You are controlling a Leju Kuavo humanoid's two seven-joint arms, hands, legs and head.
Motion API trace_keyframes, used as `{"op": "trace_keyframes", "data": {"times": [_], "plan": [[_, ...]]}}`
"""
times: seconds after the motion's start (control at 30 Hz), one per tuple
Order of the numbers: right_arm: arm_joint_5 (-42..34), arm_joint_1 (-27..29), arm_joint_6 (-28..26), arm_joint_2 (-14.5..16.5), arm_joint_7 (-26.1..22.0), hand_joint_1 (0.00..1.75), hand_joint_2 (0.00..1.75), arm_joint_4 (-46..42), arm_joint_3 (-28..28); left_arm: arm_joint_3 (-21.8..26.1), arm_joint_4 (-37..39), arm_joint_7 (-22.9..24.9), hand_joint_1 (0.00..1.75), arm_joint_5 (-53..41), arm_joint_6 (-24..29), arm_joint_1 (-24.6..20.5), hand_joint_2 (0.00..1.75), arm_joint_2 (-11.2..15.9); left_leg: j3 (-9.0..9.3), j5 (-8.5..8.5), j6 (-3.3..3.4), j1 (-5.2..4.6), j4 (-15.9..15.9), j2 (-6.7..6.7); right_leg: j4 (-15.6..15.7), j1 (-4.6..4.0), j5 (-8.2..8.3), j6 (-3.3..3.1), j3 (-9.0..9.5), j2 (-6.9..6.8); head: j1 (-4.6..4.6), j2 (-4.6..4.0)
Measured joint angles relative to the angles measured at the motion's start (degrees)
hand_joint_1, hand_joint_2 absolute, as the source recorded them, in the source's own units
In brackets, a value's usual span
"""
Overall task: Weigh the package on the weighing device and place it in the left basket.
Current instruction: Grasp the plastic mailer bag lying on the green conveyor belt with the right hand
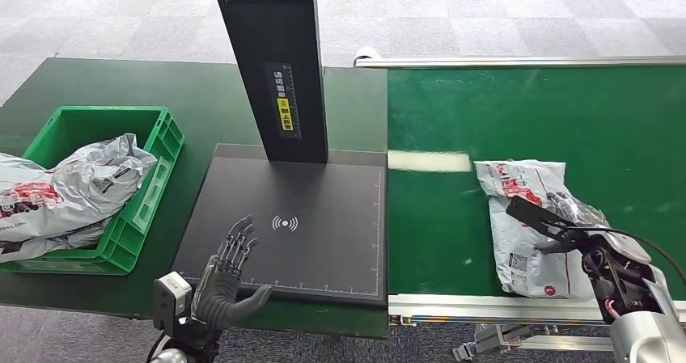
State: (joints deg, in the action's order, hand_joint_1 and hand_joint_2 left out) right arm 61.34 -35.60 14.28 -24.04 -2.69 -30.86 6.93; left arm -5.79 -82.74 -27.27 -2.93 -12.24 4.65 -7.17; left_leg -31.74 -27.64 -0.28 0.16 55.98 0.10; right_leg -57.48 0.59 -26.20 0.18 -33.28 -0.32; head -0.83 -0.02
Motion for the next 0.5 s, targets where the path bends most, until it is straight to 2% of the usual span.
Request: {"op": "trace_keyframes", "data": {"times": [0.2, 0.33, 0.5], "plan": [[-2.1, 0.8, 5.8, -2.7, -4.0, 0.00, 1.75, 0.0, 5.9, 0.0, 0.8, 0.4, 0.00, 0.2, 0.3, -0.9, 1.75, 0.0, 0.02, 0.00, 0.00, 0.01, 0.0, -0.02, 0.0, -0.01, 0.00, 0.00, 0.01, -0.01, -0.01, 0.00], [-4.9, 1.8, 7.3, -4.5, -3.8, 1.75, 1.75, -1.9, 8.6, 0.1, 1.0, 0.4, 0.00, 0.5, 0.3, -0.9, 1.75, 0.0, 0.02, 0.00, 0.00, 0.01, 0.0, -0.02, 0.0, -0.01, -0.01, 0.01, 0.02, -0.02, 0.00, 0.00], [-7.5, 3.7, 4.7, -4.8, -1.1, 1.75, 1.75, -4.3, 10.1, 0.1, 1.0, 0.5, 0.00, 0.7, 0.3, -0.8, 1.75, 0.0, 0.02, -0.01, 0.01, 0.01, 0.0, -0.02, 0.0, -0.01, -0.02, 0.01, 0.04, -0.02, -0.01, 0.00]]}}
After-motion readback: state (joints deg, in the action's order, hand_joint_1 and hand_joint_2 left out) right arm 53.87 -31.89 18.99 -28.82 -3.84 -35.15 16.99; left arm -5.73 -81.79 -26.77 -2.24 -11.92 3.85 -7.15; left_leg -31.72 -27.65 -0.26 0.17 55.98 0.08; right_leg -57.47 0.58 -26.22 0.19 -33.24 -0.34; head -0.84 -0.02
